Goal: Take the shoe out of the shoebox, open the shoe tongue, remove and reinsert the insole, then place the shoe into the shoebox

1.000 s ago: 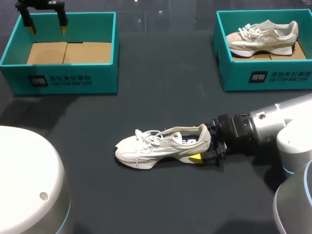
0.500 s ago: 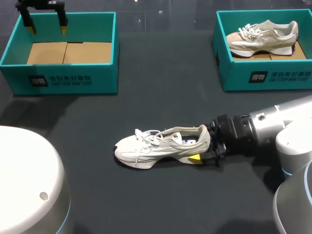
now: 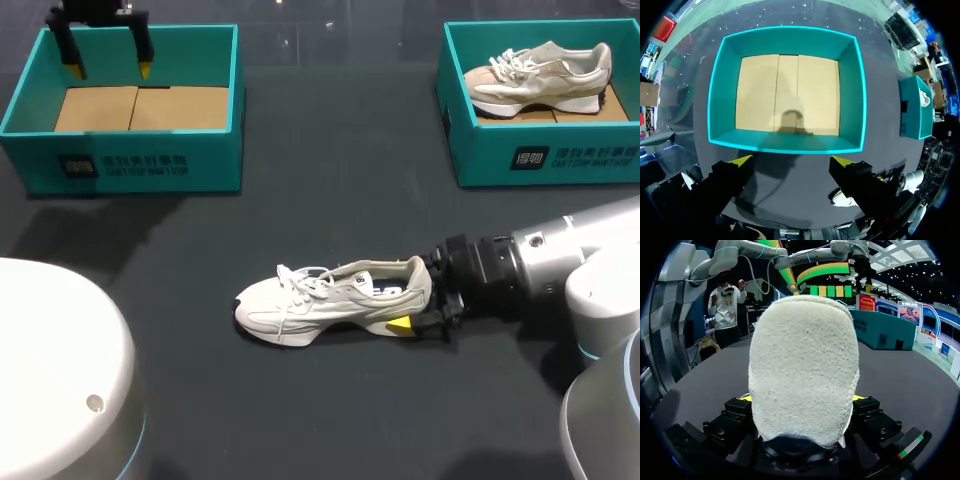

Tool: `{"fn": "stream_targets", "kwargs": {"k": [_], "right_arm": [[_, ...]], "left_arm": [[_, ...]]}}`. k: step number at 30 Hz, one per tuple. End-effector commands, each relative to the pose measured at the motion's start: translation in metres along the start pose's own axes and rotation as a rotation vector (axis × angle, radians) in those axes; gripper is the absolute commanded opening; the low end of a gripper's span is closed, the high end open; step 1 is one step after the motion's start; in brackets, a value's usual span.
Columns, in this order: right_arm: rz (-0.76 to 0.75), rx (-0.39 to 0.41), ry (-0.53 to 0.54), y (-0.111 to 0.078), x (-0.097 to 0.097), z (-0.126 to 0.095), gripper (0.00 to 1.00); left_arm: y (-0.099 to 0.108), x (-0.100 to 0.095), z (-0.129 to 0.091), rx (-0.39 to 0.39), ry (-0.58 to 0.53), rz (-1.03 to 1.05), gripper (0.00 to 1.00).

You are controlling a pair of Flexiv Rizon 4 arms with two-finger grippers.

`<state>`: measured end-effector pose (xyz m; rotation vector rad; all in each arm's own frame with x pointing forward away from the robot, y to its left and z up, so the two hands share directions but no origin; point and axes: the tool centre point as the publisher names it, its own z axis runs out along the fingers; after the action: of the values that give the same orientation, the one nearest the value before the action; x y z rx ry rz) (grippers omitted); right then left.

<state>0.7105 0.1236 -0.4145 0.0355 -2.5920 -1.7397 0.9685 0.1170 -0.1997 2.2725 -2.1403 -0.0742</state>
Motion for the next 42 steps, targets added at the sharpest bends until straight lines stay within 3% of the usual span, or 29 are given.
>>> {"fn": "stream_targets", "kwargs": {"k": [1, 5, 17, 19, 25, 31, 35, 38, 42], "right_arm": [[0.001, 0.002, -0.002, -0.001, 0.000, 0.003, 0.00], [0.001, 0.002, -0.002, -0.001, 0.000, 0.003, 0.00], [0.001, 0.002, -0.002, -0.001, 0.000, 0.003, 0.00], [0.001, 0.002, -0.002, -0.001, 0.000, 0.003, 0.00], [0.001, 0.002, -0.002, -0.001, 0.000, 0.003, 0.00], [0.001, 0.002, -0.002, -0.001, 0.000, 0.003, 0.00], [0.001, 0.002, -0.002, -0.001, 0.000, 0.003, 0.00], [0.001, 0.002, -0.002, -0.001, 0.000, 0.003, 0.00], [0.001, 0.002, -0.002, -0.001, 0.000, 0.003, 0.00]], "left_arm": [[0.030, 0.020, -0.003, 0.042, -0.039, -0.015, 1.00], [0.049, 0.042, -0.004, 0.010, -0.088, -0.056, 1.00], [0.049, 0.042, -0.004, 0.010, -0.088, -0.056, 1.00], [0.051, 0.049, -0.001, -0.066, -0.087, -0.029, 1.00], [0.092, 0.089, 0.018, -0.078, -0.111, -0.033, 1.00], [0.132, 0.114, 0.026, -0.062, -0.141, 0.032, 1.00], [0.149, 0.133, 0.020, -0.060, -0.137, 0.042, 1.00], [0.161, 0.151, 0.016, -0.109, -0.110, 0.019, 1.00], [0.161, 0.151, 0.016, -0.109, -0.110, 0.019, 1.00]]}}
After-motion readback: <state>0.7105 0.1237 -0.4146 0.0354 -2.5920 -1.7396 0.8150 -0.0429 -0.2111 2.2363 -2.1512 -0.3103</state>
